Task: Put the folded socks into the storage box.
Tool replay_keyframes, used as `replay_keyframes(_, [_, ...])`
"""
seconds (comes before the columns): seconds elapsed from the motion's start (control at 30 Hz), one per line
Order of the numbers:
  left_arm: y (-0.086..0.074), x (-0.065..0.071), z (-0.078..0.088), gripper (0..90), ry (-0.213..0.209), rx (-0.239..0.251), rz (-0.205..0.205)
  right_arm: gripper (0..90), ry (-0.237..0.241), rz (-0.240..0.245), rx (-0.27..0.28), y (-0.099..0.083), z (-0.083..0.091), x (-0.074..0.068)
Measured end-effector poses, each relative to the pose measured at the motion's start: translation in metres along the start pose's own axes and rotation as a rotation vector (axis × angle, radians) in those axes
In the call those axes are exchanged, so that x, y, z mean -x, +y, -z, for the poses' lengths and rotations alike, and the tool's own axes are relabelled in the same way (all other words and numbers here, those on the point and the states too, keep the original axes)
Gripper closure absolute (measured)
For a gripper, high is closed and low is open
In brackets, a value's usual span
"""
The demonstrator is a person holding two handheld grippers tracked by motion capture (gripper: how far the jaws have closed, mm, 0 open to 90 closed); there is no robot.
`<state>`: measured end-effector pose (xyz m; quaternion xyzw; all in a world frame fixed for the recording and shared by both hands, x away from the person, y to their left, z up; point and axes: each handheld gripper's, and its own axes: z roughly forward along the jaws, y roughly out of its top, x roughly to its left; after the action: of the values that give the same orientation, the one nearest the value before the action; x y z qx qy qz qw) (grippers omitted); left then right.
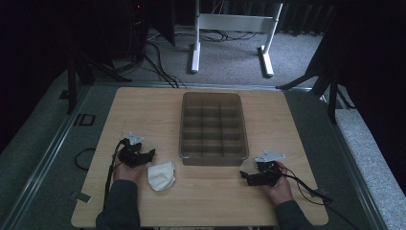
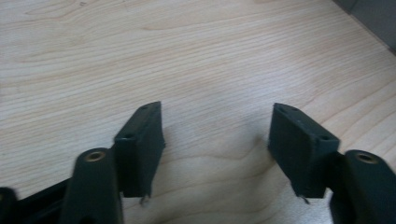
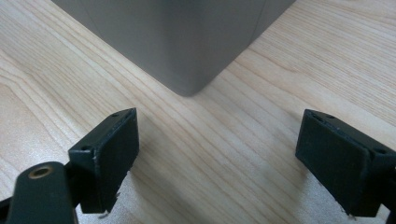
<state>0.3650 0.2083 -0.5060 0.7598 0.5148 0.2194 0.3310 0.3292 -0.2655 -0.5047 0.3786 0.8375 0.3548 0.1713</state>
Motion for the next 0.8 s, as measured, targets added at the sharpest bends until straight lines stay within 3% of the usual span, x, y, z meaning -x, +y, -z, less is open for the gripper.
replay_keyframes(0.1, [0.002, -0.003, 0.003, 42.7, 0.025, -0.028, 0.027, 13.1, -0.004, -0.004, 0.000, 0.000, 0.000, 0.000])
replay_keyframes(0.33, [0.003, -0.005, 0.006, 46.7, 0.027, -0.055, 0.026, 13.1, -0.006, -0.006, 0.000, -0.001, 0.001, 0.000])
replay_keyframes(0.53, [0.006, -0.006, 0.017, 48.5, 0.008, -0.049, 0.013, 13.2, -0.007, -0.007, 0.000, -0.001, 0.001, 0.000])
replay_keyframes(0.8, [0.012, -0.002, 0.031, 49.0, -0.007, -0.053, -0.036, 13.2, -0.009, -0.009, -0.001, -0.001, 0.001, 0.000])
